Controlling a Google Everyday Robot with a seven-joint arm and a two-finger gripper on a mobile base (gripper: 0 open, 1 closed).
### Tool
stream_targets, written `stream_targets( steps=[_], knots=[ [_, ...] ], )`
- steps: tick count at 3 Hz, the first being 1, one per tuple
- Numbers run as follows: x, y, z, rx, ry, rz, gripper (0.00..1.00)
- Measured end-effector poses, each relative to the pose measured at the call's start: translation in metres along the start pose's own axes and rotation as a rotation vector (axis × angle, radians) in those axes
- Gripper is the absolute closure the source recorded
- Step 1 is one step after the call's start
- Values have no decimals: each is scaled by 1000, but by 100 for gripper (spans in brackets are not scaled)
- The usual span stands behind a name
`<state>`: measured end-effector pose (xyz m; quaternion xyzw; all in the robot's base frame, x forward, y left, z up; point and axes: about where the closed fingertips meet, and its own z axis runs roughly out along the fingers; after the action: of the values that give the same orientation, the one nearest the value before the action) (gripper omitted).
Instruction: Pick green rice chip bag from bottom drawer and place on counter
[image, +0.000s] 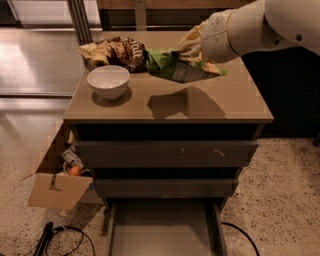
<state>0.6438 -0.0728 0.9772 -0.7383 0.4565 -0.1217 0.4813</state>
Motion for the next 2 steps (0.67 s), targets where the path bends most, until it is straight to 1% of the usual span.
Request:
stream_targets(
  steps=[1,2],
  knots=[
    [2,3,8,18,-9,18,100],
    [3,18,30,5,-39,73,100]
  ],
)
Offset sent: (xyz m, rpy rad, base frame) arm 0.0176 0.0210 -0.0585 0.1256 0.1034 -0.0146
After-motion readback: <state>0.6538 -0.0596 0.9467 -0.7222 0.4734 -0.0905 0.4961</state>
